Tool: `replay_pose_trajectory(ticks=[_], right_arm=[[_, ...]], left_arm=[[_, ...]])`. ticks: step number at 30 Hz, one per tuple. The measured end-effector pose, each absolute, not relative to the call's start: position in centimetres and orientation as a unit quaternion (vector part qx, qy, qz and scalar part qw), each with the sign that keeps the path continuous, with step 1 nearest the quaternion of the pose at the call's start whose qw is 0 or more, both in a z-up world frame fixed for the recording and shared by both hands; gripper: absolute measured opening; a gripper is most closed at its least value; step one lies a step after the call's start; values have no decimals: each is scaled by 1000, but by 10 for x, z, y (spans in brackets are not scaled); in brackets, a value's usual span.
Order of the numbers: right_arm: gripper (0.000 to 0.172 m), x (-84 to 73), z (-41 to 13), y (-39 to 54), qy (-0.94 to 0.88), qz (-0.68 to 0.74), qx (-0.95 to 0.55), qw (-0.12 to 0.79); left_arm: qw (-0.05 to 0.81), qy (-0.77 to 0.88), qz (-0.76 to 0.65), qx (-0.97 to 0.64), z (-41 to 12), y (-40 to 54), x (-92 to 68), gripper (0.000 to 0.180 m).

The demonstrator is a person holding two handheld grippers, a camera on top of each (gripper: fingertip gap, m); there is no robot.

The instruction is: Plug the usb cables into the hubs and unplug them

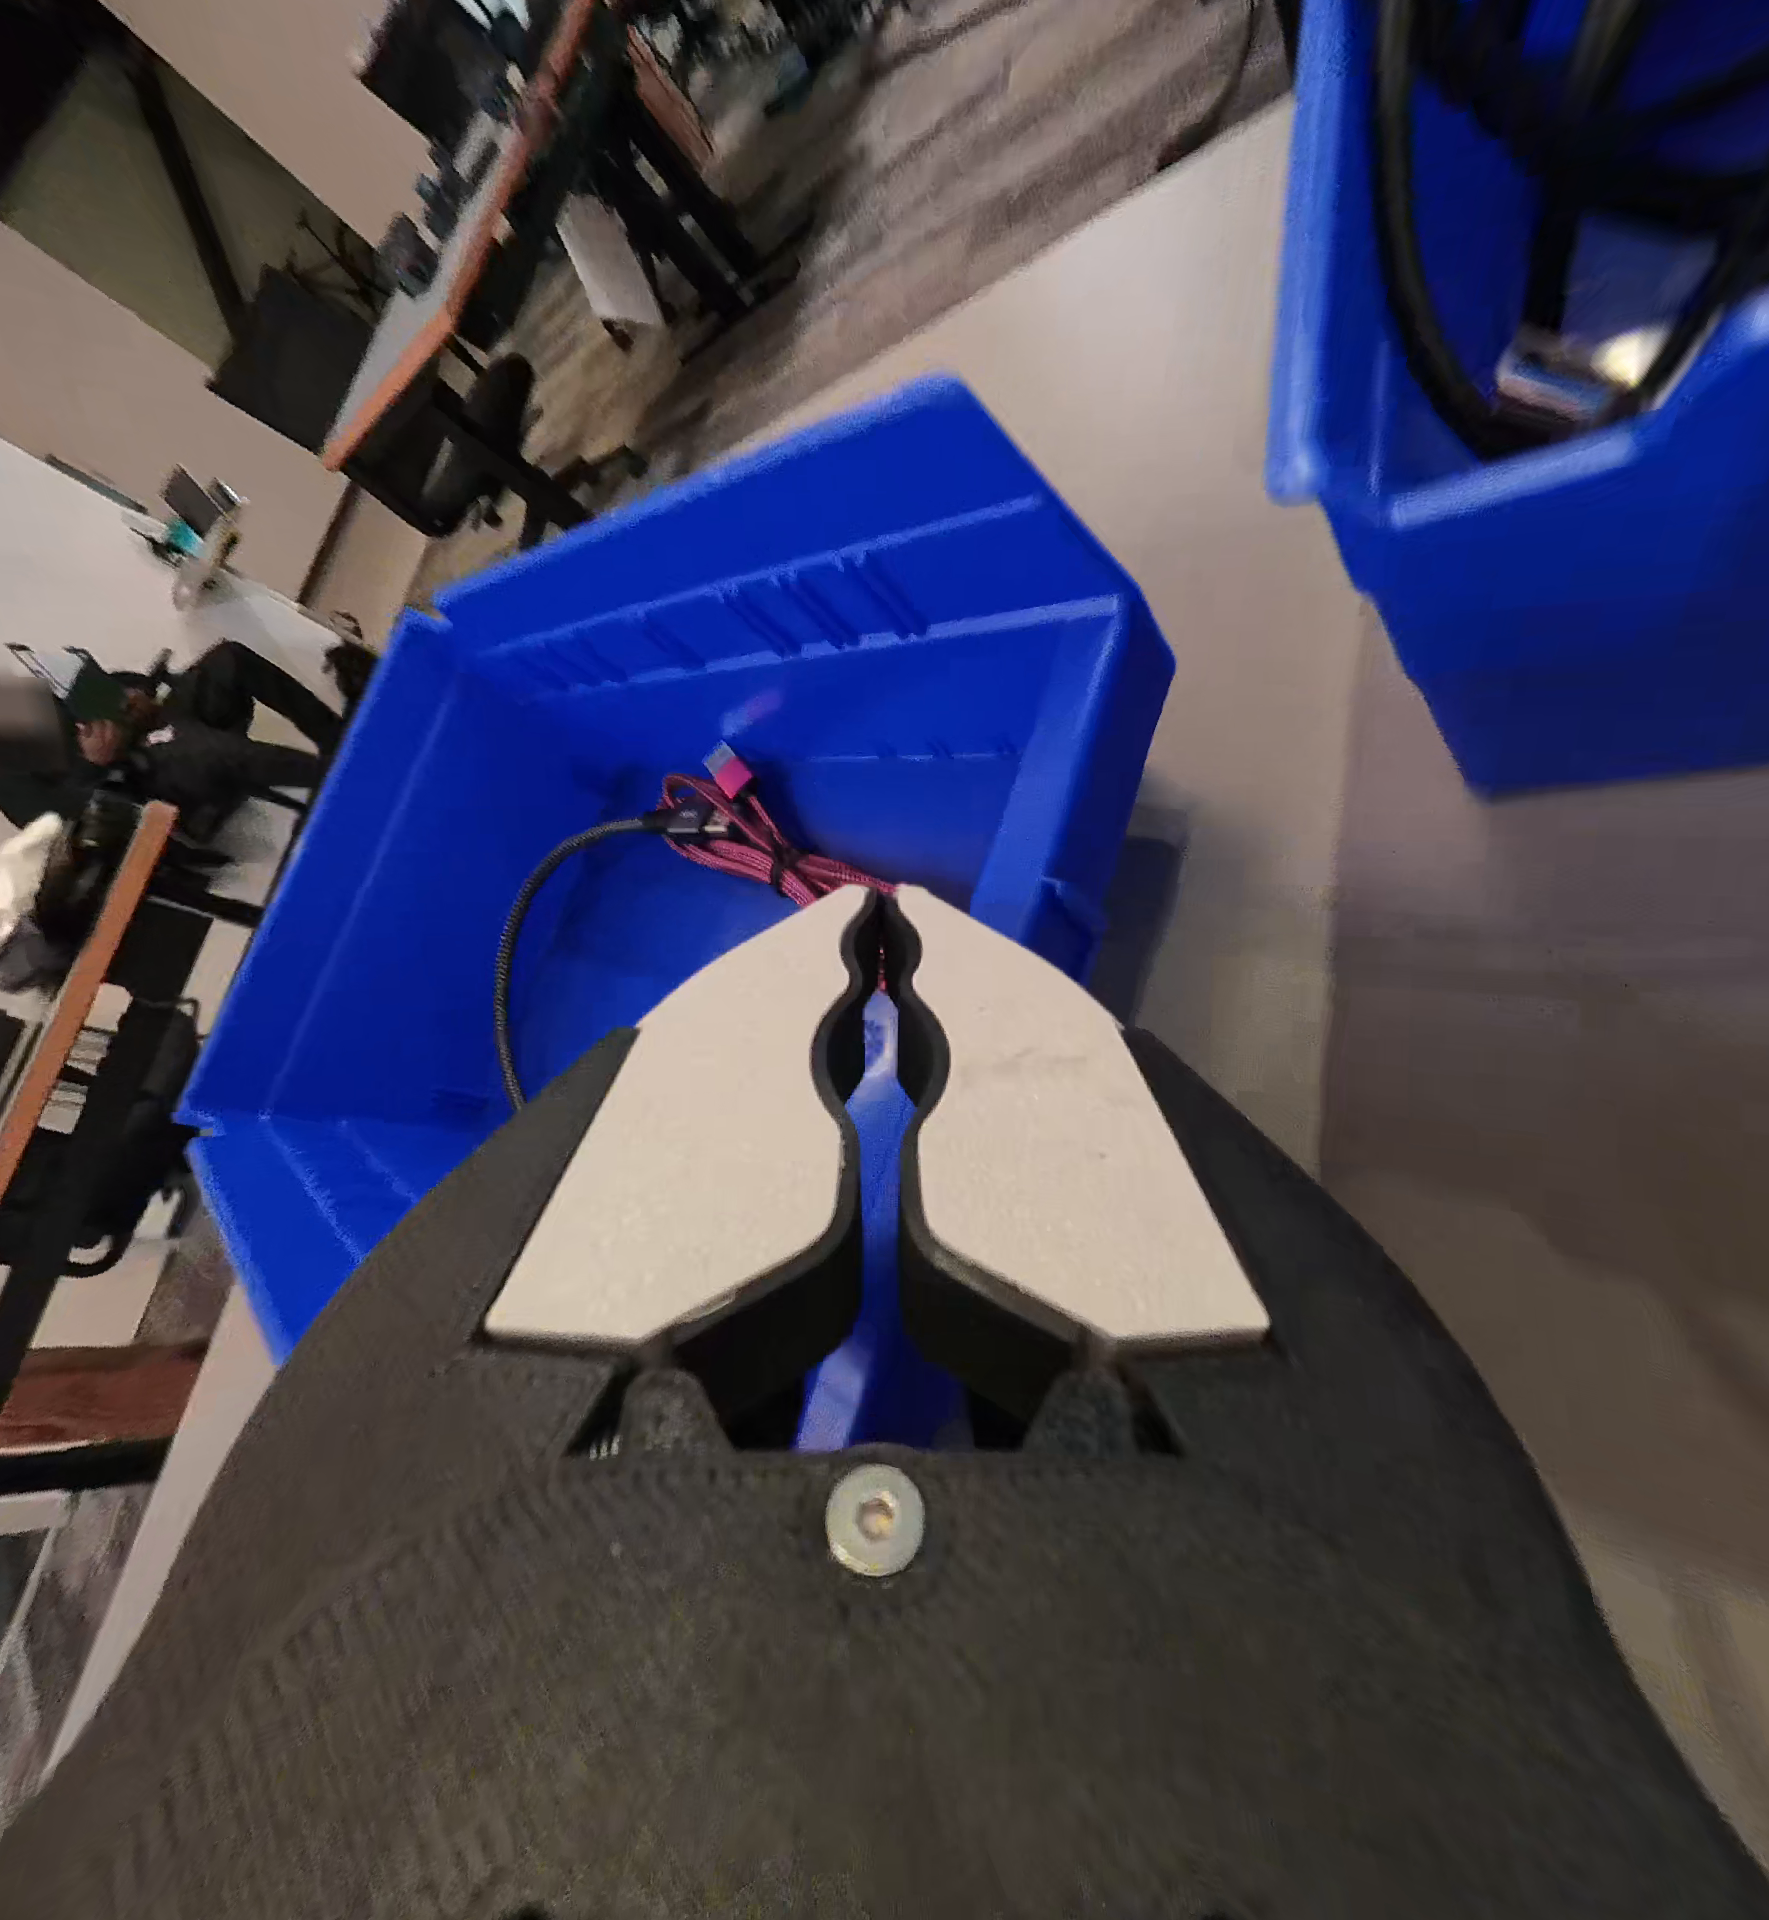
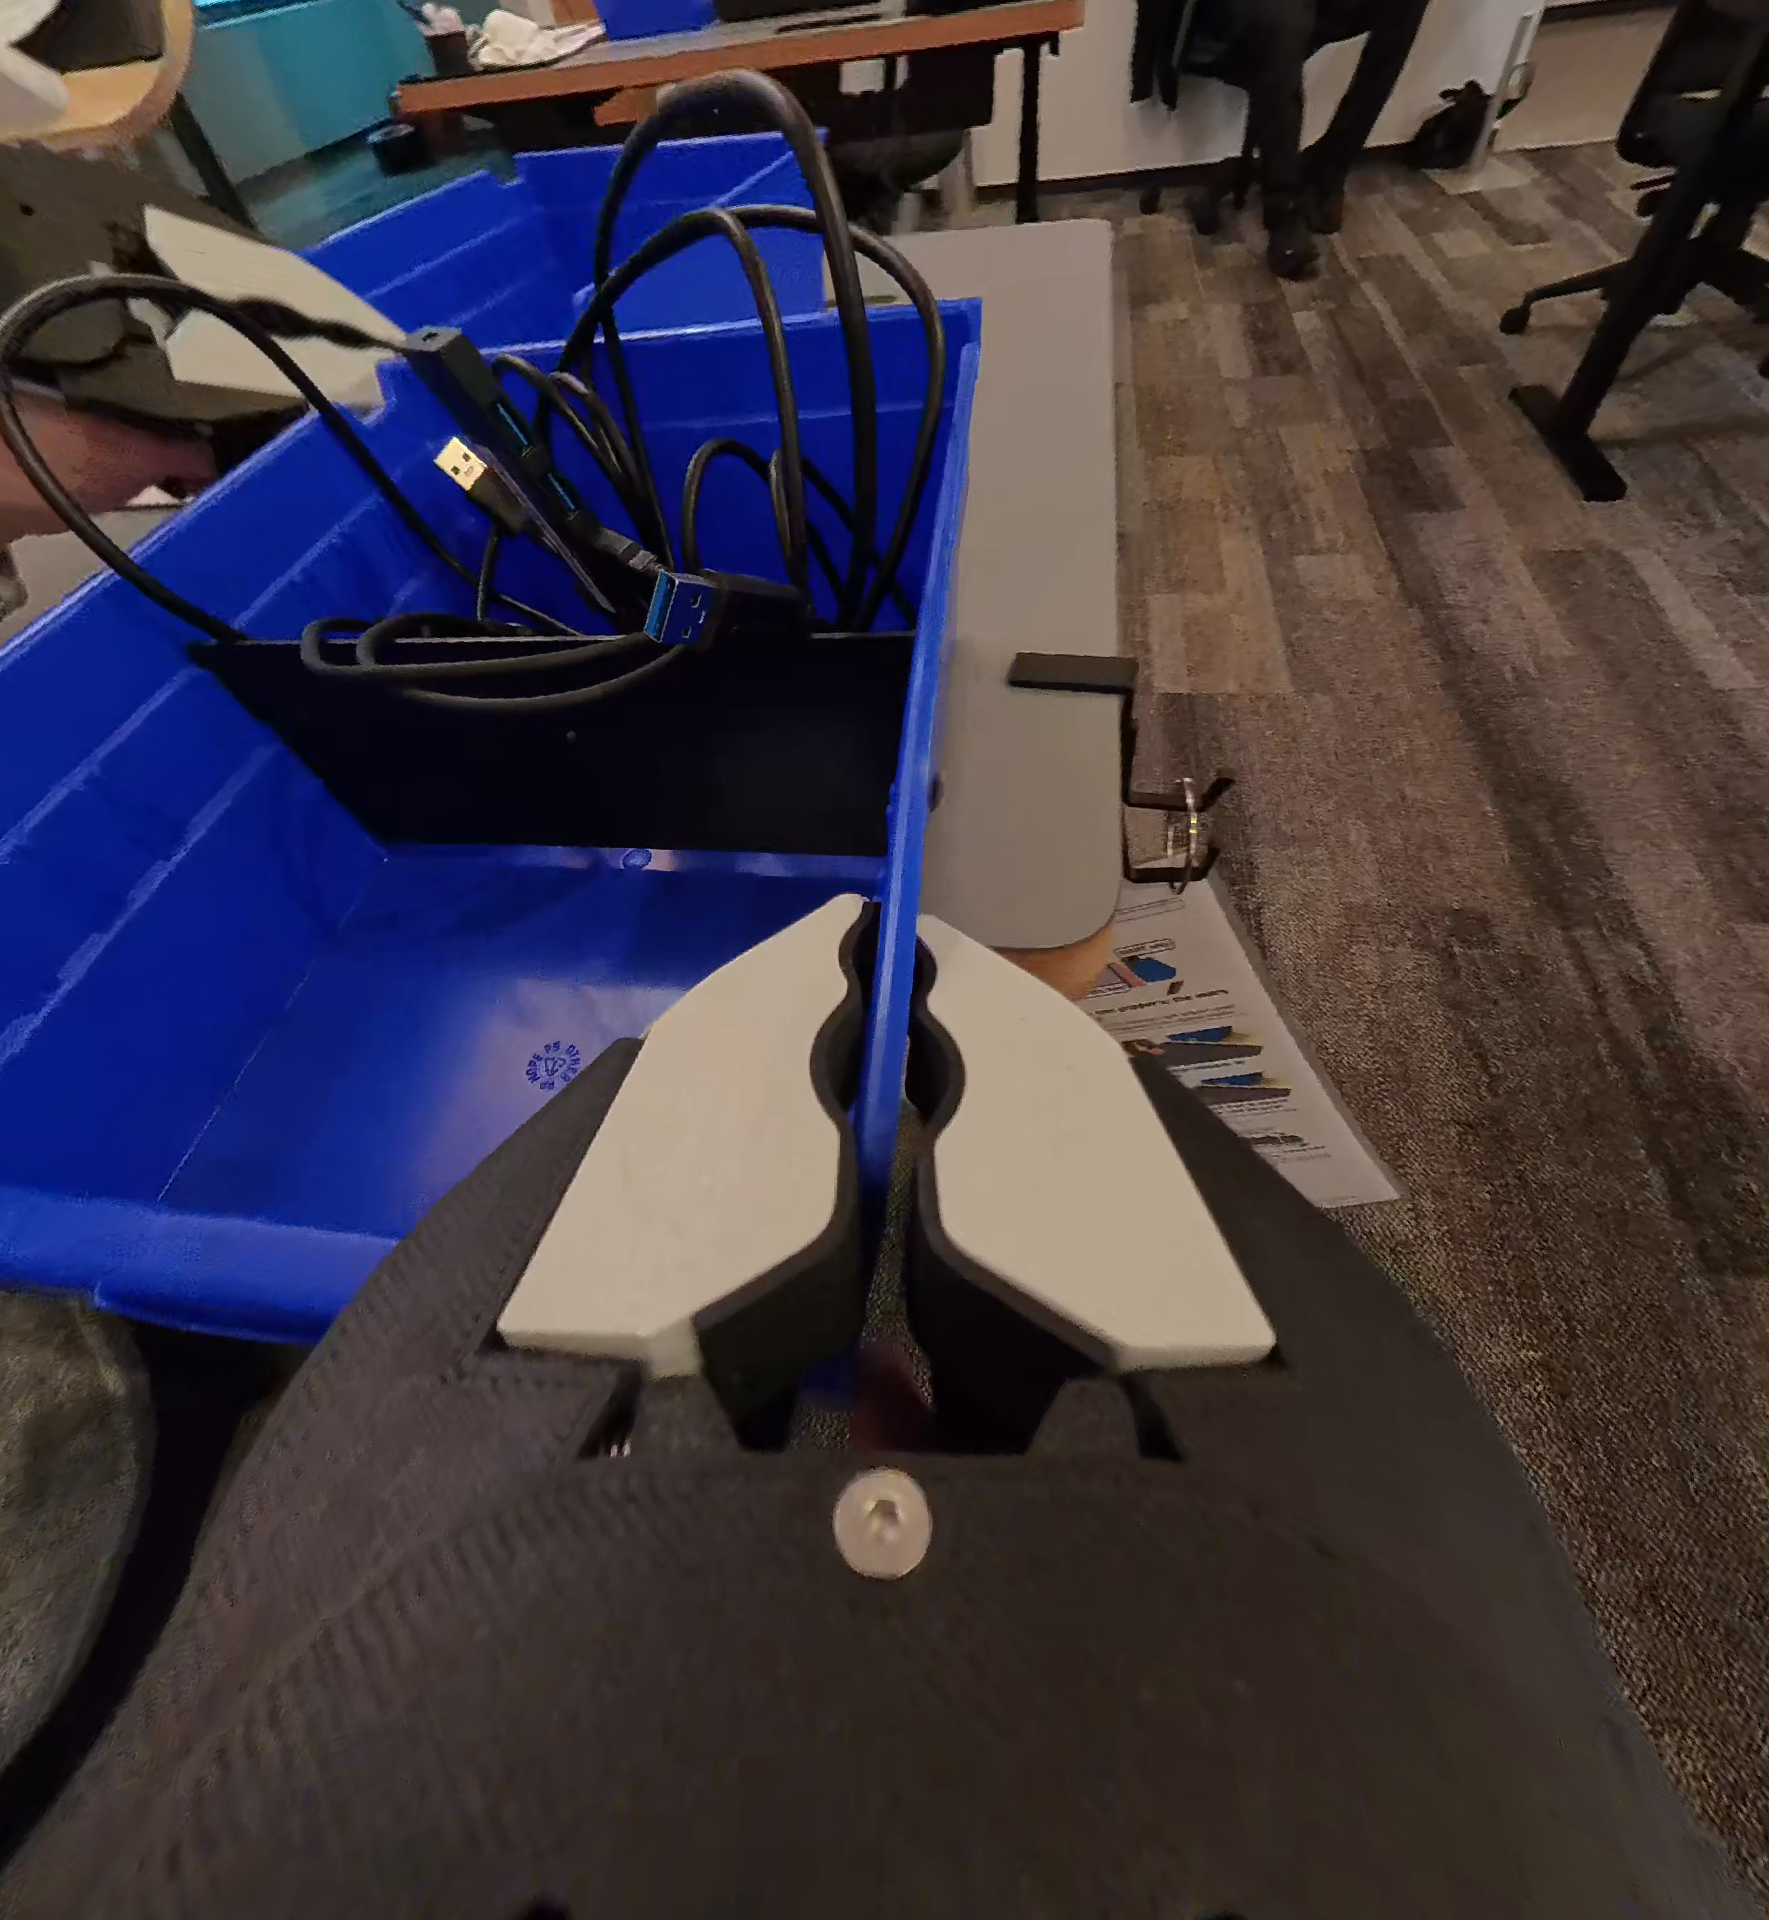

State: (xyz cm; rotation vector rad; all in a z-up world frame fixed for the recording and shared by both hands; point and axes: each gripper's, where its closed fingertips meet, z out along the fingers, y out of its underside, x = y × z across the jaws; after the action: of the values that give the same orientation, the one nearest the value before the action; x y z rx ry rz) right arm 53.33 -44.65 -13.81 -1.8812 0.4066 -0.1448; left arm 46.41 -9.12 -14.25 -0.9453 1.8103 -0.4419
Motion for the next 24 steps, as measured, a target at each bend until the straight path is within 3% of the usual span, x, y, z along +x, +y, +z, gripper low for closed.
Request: replay_pose_trajectory(ticks=[4, 11, 24], right_arm=[[3, 515, -139, -441, 136, -31, -808, 572], [3, 485, -138, -417, 84, 1, -818, 569], [2, 394, -134, -324, -36, 78, -830, 552]], left_arm=[[509, 727, -239, -394, -123, -107, 441, 0], [434, 683, -378, -450, -115, -130, 388, 1], [373, 603, -476, -520, -105, -98, 268, 9]])
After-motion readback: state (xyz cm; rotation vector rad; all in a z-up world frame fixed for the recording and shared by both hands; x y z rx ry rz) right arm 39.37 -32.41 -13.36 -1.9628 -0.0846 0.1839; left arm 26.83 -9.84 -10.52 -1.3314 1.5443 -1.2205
